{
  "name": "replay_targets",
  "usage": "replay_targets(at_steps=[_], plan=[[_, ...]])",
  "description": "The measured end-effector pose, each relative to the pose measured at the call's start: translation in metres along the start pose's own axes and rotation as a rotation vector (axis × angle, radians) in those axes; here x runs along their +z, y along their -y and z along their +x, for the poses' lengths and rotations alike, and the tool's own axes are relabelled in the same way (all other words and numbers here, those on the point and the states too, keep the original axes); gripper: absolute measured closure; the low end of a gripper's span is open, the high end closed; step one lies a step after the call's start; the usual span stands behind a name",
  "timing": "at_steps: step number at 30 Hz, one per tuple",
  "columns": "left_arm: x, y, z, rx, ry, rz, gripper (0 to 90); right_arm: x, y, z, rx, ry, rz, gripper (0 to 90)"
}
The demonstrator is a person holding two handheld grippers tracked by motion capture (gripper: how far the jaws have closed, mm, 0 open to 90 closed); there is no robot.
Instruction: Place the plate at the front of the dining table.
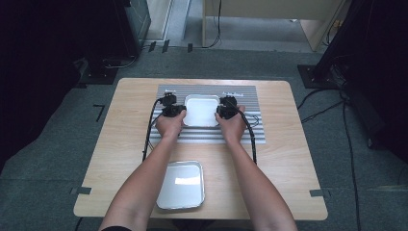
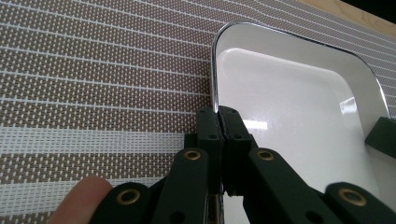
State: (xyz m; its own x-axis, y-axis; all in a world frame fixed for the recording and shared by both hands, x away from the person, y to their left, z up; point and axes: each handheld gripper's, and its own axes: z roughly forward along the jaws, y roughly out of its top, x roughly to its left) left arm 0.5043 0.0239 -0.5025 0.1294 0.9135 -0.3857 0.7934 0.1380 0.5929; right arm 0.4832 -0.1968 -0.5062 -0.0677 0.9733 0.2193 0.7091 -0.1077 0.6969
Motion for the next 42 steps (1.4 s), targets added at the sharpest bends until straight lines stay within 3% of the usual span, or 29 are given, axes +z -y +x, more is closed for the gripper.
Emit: replay_targets(at_steps=[5, 11, 15, 19, 38, 42], plan=[[0.001, 0.0, -0.001, 0.005, -0.009, 0.002, 88.9, 0.003, 0.001, -0.001, 0.005, -0.011, 0.001, 84.7], [0.003, -0.001, -0.006, 0.008, -0.01, 0.0, 88.2, 0.003, -0.002, -0.003, -0.011, 0.013, -0.036, 85.3], [0.005, -0.002, -0.004, -0.001, -0.008, 0.016, 87.7, 0.004, -0.003, -0.004, -0.015, 0.007, -0.024, 84.8], [0.007, -0.002, -0.004, 0.005, -0.011, 0.015, 87.2, 0.01, -0.003, -0.006, -0.048, 0.002, -0.008, 83.2], [0.01, -0.003, -0.009, 0.033, -0.044, -0.007, 84.1, 0.01, -0.005, -0.006, -0.04, -0.001, 0.005, 82.2], [0.01, -0.002, -0.009, 0.054, -0.044, -0.009, 82.4, 0.011, -0.005, -0.006, -0.046, -0.009, 0.009, 80.7]])
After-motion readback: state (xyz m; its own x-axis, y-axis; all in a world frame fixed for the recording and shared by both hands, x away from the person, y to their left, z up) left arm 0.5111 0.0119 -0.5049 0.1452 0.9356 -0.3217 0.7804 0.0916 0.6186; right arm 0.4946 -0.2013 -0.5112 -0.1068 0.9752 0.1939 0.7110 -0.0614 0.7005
